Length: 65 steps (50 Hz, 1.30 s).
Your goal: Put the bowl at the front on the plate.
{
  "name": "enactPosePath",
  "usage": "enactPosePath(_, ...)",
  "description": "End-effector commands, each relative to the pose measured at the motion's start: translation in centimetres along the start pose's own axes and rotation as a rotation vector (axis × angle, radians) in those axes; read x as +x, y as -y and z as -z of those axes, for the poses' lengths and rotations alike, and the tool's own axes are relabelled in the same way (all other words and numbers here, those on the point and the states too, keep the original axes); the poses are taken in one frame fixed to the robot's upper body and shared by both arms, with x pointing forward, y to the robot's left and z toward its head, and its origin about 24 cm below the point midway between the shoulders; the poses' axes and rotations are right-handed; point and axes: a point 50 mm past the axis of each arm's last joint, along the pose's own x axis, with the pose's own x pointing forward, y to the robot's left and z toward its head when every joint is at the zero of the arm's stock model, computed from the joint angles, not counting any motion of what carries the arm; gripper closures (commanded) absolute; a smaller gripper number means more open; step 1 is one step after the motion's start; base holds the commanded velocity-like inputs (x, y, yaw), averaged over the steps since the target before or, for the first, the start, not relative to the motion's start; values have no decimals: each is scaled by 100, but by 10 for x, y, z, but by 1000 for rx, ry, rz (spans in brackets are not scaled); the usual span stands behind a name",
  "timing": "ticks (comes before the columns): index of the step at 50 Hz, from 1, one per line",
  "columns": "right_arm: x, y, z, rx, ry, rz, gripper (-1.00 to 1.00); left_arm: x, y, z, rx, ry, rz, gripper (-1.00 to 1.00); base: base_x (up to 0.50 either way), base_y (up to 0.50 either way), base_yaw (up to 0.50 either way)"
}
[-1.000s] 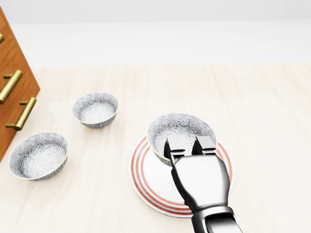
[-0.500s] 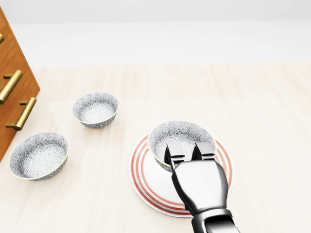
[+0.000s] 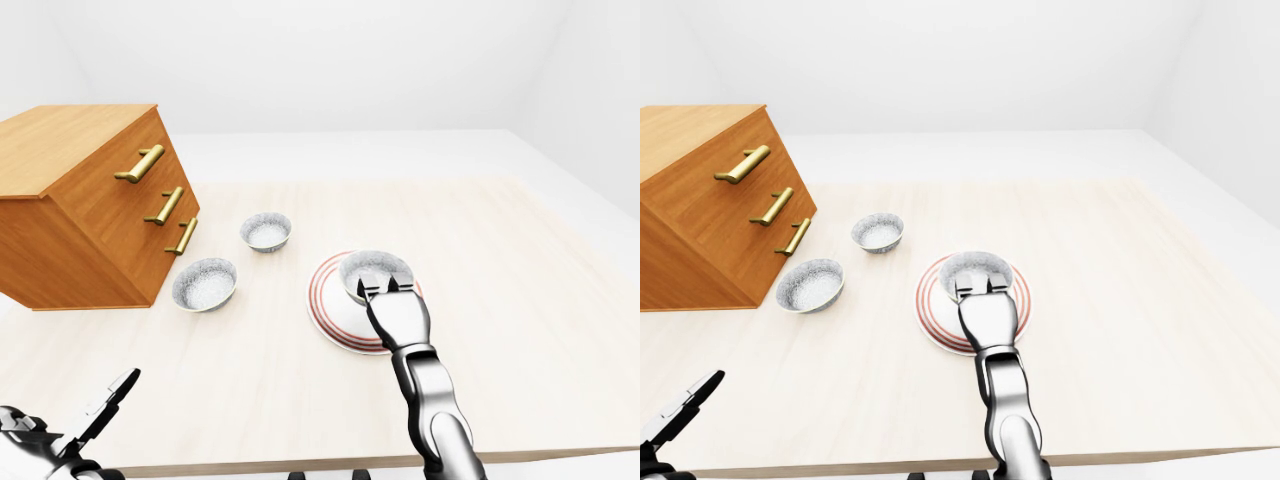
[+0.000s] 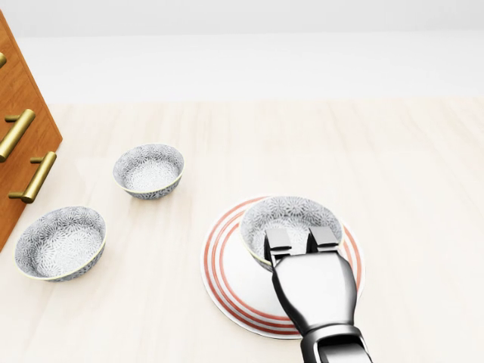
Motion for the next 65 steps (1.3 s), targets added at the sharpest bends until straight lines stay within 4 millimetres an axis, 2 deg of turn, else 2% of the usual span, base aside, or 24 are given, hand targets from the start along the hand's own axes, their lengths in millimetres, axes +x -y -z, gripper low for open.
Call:
enactPosePath(1,3,1,0,-19,-4,25,100,0,0,-1,-2,1,-2,-100,0,0,0)
enactPosePath(65,8,-7,-3,45,26,6,100,1,1,0,-5,-3,-4,-100,0,0,0)
